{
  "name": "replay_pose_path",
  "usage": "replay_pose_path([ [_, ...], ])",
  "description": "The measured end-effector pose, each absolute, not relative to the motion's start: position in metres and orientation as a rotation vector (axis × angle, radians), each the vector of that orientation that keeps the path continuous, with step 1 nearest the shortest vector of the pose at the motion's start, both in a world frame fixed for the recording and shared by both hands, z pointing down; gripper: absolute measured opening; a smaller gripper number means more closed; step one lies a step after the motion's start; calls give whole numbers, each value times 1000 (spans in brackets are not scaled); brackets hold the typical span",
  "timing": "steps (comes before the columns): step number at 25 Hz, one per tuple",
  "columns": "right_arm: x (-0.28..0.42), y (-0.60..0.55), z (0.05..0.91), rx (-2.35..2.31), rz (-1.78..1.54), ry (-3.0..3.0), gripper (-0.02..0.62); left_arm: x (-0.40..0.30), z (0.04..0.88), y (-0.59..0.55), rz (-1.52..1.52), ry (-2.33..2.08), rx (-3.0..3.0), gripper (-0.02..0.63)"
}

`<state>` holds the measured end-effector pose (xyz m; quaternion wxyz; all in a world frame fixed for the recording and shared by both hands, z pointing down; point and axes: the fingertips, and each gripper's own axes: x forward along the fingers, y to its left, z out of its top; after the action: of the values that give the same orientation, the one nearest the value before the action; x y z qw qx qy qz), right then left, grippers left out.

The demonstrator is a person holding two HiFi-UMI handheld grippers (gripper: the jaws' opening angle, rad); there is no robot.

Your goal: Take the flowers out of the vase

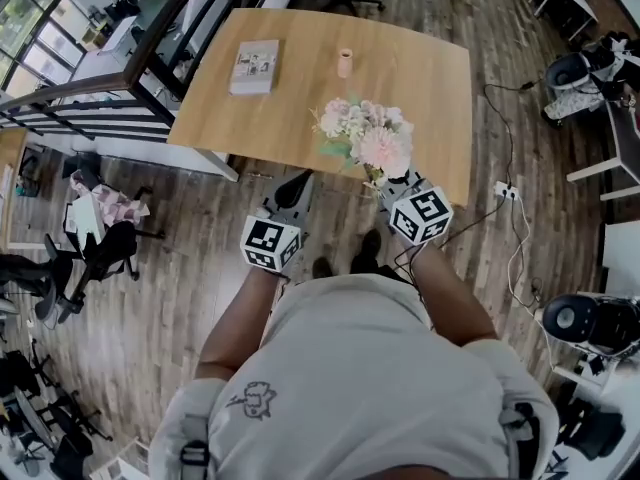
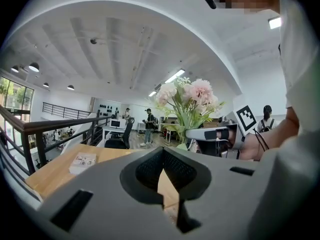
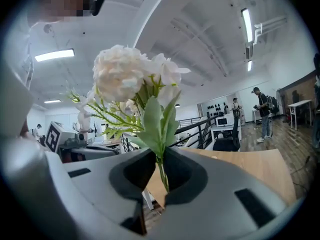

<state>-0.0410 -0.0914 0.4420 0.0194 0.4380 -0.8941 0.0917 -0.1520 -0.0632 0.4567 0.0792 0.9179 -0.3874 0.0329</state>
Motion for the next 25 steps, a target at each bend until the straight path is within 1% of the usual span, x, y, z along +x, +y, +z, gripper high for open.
replay_pose_path([
  [11,-25,-43,425,1316,258,-2803,52,-139,443,-22,76,-1168,2759,5],
  [25,59,28,428,1131,263,-2849,52,-72,421,41,42,-1384,2726,5],
])
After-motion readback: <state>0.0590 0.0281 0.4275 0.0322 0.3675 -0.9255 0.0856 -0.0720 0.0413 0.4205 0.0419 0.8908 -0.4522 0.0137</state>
